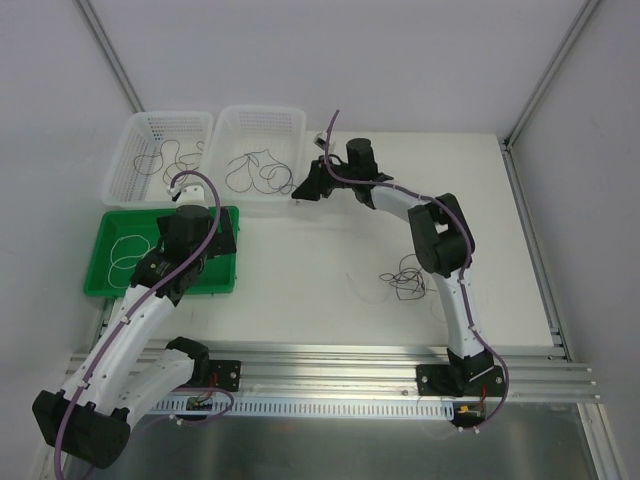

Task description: Untangle the cables

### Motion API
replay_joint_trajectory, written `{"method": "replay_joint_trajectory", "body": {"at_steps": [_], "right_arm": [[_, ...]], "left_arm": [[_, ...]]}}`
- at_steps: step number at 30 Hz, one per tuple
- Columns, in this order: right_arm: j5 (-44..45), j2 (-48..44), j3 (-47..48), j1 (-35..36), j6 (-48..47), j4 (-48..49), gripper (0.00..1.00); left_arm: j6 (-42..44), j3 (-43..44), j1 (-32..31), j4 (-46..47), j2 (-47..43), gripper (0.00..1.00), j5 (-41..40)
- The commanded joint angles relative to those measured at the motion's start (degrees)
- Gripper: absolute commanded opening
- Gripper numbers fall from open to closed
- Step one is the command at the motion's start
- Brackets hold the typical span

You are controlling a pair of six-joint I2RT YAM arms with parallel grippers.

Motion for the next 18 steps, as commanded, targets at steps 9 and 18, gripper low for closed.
{"method": "replay_joint_trajectory", "body": {"at_steps": [9,18], "right_arm": [[-5.12,0.48,-0.65,0.20,4.26,6.39,0.37],[-4.16,-0.49,-1.62,0.03,4.35,6.38,0.17]], "left_arm": [[1.05,-0.22,0.95,1.18,-1.36,0.99,0.78],[1.14,-0.31,1.03,1.18,-1.62,0.99,0.78]]}}
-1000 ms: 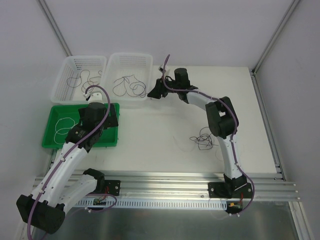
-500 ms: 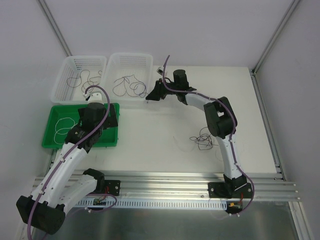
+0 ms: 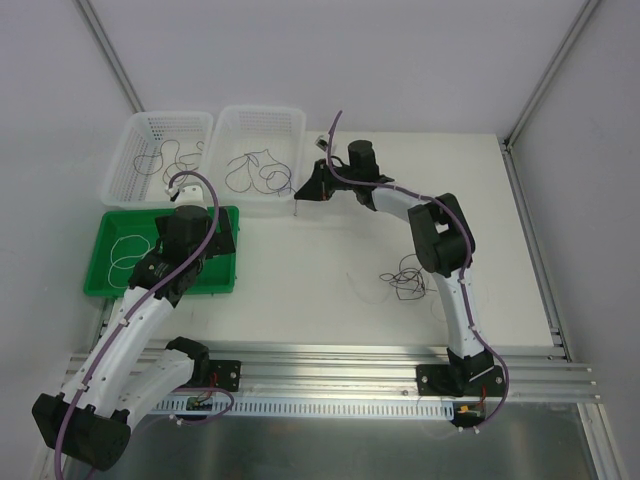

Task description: Untangle the cables

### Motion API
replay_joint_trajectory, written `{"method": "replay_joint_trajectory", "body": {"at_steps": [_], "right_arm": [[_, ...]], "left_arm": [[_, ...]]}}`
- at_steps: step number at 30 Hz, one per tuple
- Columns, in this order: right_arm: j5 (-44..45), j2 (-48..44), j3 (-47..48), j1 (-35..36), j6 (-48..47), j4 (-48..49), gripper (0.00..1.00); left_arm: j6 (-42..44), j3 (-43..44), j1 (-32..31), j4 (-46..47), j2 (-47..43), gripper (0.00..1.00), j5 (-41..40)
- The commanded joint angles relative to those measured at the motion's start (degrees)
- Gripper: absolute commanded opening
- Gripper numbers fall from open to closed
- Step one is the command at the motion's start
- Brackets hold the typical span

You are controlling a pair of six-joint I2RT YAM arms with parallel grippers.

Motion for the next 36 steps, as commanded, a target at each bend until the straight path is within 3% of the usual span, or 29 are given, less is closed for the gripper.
{"method": "replay_joint_trajectory", "body": {"at_steps": [1,7,19,29,36], "right_arm": [[-1.47,-1.04,-0.85,0.25,-0.19,4.11,0.15],[-1.29,-2.09,-1.99,0.07,0.16,3.23,0.01],[-2.17,-8.77,-3.84,0.51,4.37,3.32,0.01],[-1.12,-8.25,4.41,1.92,14.47,8.75,0.01],[10.73,-2.80,11.26,2.27,21.07,15.27,0.01]], "left_arm": [[0.59,-0.31,0.68,1.16,-0.92,0.99,0.70],[0.59,-0.40,0.68,1.16,-1.45,0.99,0.78],[0.51,-0.49,0.77,1.24,-2.24,0.99,1.14],[0.51,-0.57,0.86,1.24,-2.85,0.99,1.57],[0.51,-0.66,0.86,1.24,-2.86,0.99,1.84]]}}
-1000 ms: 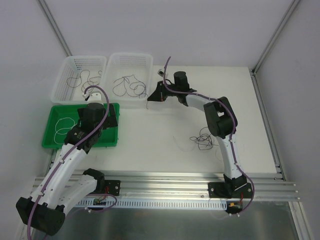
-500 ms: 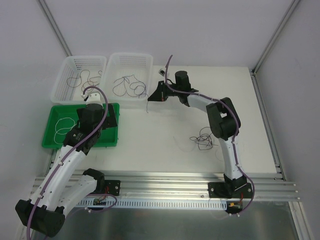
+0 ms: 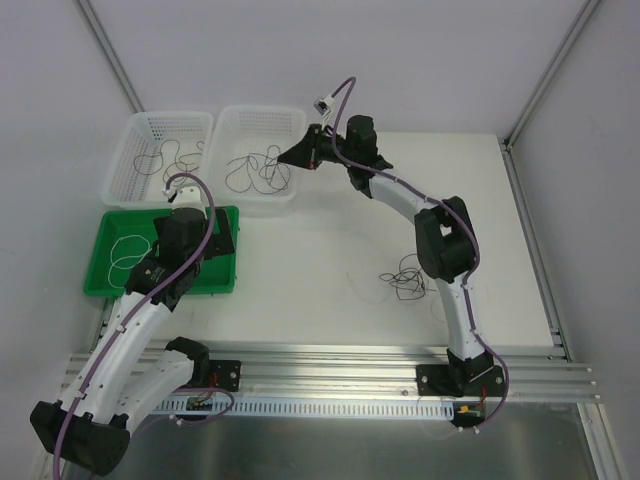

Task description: Untangle the cables

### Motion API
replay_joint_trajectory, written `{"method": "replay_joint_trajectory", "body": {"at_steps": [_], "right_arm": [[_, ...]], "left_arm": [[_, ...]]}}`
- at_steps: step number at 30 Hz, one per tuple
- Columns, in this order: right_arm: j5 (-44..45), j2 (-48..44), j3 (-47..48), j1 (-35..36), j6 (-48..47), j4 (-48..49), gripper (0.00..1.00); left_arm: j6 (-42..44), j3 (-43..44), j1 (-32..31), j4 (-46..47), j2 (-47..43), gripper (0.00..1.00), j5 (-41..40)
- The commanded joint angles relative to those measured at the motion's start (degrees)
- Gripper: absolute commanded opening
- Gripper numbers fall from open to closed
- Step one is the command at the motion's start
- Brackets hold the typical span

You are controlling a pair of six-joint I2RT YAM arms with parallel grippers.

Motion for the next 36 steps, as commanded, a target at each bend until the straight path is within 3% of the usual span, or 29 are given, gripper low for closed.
{"method": "replay_joint_trajectory", "body": {"at_steps": [1,4,6,10,16,26,31,36], "right_arm": [[7.23,3.14,5.65,0.11,5.20,7.32,0.01],[11.01,5.43,8.91,0.19,5.39,6.28,0.04],[12.77,7.11,11.11,0.45,4.86,4.95,0.17],[13.92,7.73,11.30,0.54,2.93,2.14,0.53],[14.10,2.90,5.67,0.46,-1.72,-0.76,0.73],[14.01,1.23,13.67,1.51,-12.80,-24.76,0.78],[20.14,-8.86,-1.08,1.69,-17.17,-22.03,0.79],[33.05,-22.81,-13.46,1.69,-24.92,-34.85,0.81]], "left_arm": [[0.51,-0.49,0.84,1.18,-0.89,0.99,0.81],[0.42,-0.49,0.84,1.27,-0.89,0.99,0.99],[0.42,-0.49,0.84,1.27,-0.89,0.99,1.25],[0.42,-0.49,0.84,1.27,-1.06,0.99,1.34],[0.33,-0.66,0.84,1.27,-1.33,0.99,1.60],[0.33,-0.93,0.92,1.27,-1.77,0.99,1.25],[0.42,-1.02,0.93,1.36,-2.20,0.99,1.34],[0.42,-0.93,0.93,1.36,-2.29,0.99,3.36]]}}
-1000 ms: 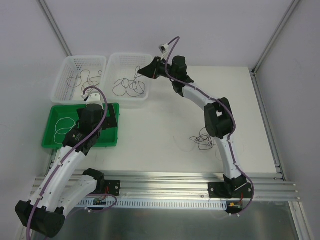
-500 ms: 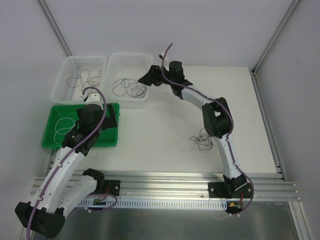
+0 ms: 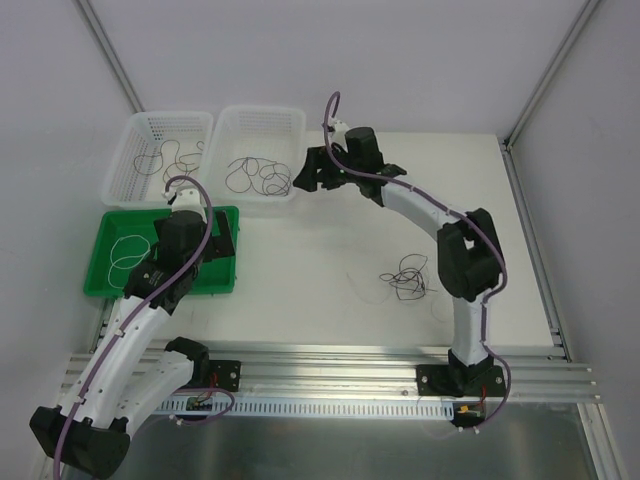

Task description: Untangle the cables

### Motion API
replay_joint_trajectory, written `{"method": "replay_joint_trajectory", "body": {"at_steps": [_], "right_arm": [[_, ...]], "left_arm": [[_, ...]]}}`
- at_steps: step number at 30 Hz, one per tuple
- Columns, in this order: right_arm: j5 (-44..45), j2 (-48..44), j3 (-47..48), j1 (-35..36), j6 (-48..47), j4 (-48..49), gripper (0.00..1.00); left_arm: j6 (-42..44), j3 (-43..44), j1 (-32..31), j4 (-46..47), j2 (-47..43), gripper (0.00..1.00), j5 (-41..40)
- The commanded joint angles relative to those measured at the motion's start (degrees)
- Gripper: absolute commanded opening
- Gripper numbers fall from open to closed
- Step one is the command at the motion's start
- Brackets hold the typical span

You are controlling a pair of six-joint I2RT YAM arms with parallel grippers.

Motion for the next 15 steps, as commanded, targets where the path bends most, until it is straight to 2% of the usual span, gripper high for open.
{"method": "replay_joint_trajectory", "body": {"at_steps": [1,4,8,15], "right_arm": [[11.11,-13.43,-6.49,-0.17,-7.67,-7.91,0.82],[18.84,-22.19,-13.17,-0.26,-9.08,-17.64,0.84],[29.98,-32.68,-22.57,-0.35,-8.21,-24.96,0.87],[39.24,-50.96,-38.40,-0.43,-3.54,-34.55,0.93]], "left_arm": [[0.48,-0.03,0.58,1.27,-0.94,0.99,2.09],[0.57,-0.03,0.58,1.44,-1.38,0.99,4.64],[0.84,-0.21,0.58,1.88,-0.94,0.99,9.03],[0.57,-0.03,0.58,1.97,1.26,0.99,15.01]]}}
